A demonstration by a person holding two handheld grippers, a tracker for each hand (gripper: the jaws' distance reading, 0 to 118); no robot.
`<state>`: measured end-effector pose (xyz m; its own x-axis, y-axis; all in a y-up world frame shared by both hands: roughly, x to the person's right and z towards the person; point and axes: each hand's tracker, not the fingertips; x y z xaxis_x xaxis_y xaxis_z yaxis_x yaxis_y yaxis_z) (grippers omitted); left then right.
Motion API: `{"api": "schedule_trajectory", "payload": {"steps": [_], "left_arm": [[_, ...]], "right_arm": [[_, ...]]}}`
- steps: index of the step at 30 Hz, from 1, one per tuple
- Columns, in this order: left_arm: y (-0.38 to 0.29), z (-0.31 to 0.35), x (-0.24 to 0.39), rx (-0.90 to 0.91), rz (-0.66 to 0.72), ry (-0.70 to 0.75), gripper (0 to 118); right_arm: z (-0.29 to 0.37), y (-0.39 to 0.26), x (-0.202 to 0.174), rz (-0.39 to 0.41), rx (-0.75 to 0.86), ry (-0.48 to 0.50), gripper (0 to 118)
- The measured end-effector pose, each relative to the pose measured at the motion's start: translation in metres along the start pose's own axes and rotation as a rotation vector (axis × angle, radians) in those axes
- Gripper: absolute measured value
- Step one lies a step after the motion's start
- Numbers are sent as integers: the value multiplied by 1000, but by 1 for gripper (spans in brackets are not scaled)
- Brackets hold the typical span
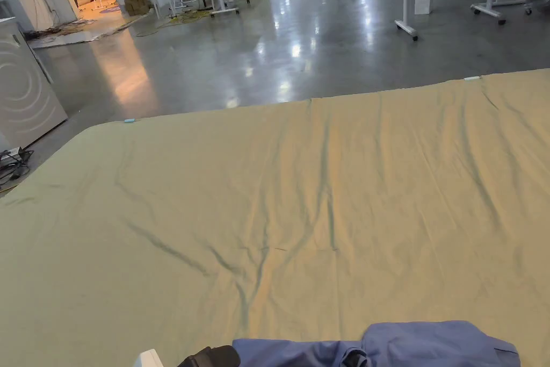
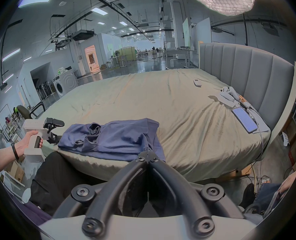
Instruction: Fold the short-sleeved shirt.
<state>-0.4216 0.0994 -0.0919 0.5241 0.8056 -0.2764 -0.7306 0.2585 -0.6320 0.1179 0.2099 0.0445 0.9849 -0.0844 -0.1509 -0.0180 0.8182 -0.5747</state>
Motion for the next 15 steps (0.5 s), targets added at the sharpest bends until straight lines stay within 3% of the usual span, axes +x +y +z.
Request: {"api": "schedule_trajectory", "payload": {"steps": [3, 5, 6, 7, 10, 15], "left_arm": [[-13, -16, -1, -36, 132, -169, 89], [-20, -32, -2, -48, 137, -139, 71], [-25, -36, 2, -40, 105, -103, 48], [-28, -39, 5, -49, 82, -60, 14], [-29, -27, 9, -25, 156, -125, 14], [-7, 0, 6, -5, 123, -113, 13]], "right_arm": [[1, 0, -2, 11, -11, -8, 0], [2, 0, -2, 10, -13, -8, 0], [3, 0, -2, 10, -13, -8, 0], [5, 1, -2, 11, -12, -10, 0], [9, 1, -1, 10, -6, -20, 0], [8, 0, 1, 5, -21, -24, 0]]}}
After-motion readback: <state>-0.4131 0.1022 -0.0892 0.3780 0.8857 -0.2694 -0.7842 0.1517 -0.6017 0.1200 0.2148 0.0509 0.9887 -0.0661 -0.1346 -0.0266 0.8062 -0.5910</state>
